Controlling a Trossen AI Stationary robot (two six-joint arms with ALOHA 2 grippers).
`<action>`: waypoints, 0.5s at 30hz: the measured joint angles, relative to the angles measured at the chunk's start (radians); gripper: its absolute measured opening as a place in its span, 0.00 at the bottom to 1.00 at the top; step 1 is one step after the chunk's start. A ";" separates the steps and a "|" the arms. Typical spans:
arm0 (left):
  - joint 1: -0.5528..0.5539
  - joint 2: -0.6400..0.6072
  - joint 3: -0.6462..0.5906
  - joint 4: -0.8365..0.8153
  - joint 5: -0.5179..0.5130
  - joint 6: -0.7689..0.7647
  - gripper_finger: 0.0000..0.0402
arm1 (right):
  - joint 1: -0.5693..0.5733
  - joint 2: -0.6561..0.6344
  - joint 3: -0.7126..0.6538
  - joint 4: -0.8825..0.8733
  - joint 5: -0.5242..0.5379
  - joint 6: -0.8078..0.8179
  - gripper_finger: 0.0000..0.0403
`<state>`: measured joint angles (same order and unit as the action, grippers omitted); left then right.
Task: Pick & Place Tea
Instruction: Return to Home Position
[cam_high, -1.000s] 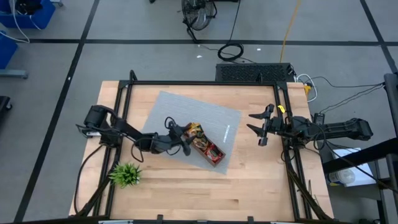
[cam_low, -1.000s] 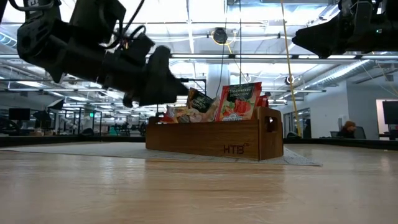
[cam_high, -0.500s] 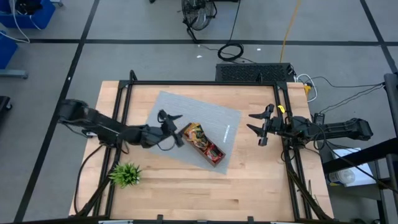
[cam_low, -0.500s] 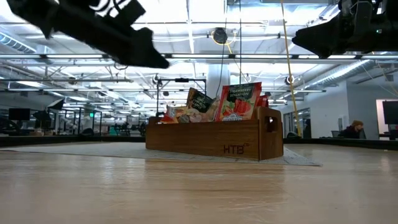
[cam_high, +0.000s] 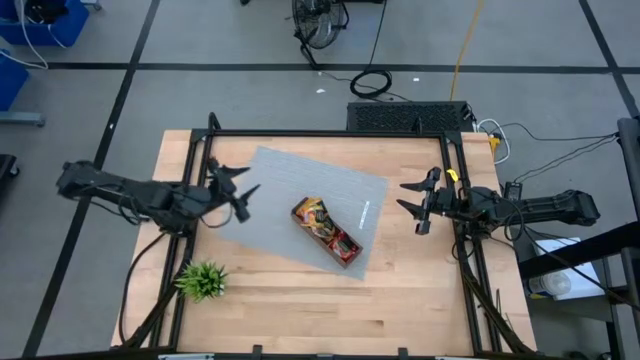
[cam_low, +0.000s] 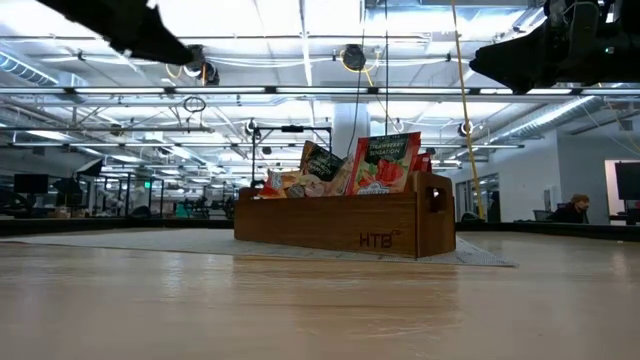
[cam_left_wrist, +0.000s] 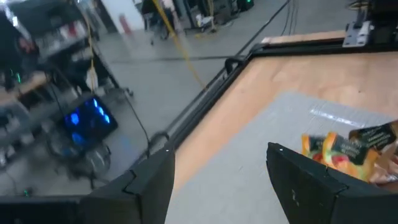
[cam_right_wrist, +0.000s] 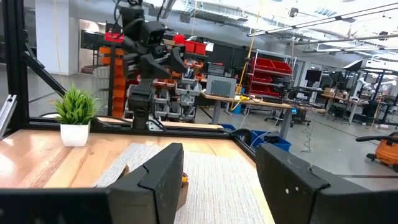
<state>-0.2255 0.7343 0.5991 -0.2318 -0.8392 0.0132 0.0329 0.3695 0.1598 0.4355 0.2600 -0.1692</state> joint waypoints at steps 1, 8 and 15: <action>0.002 -0.023 0.000 -0.048 0.000 -0.042 0.63 | 0.000 0.000 0.000 0.000 0.000 0.000 0.46; 0.040 -0.109 -0.103 -0.078 0.122 -0.147 0.63 | 0.000 0.000 0.000 0.000 0.000 0.000 0.46; 0.107 -0.191 -0.293 0.172 0.361 -0.052 0.63 | 0.000 0.000 0.000 0.000 0.000 0.000 0.46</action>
<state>-0.1188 0.5432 0.3064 -0.0598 -0.4783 -0.0384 0.0329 0.3695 0.1596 0.4358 0.2600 -0.1692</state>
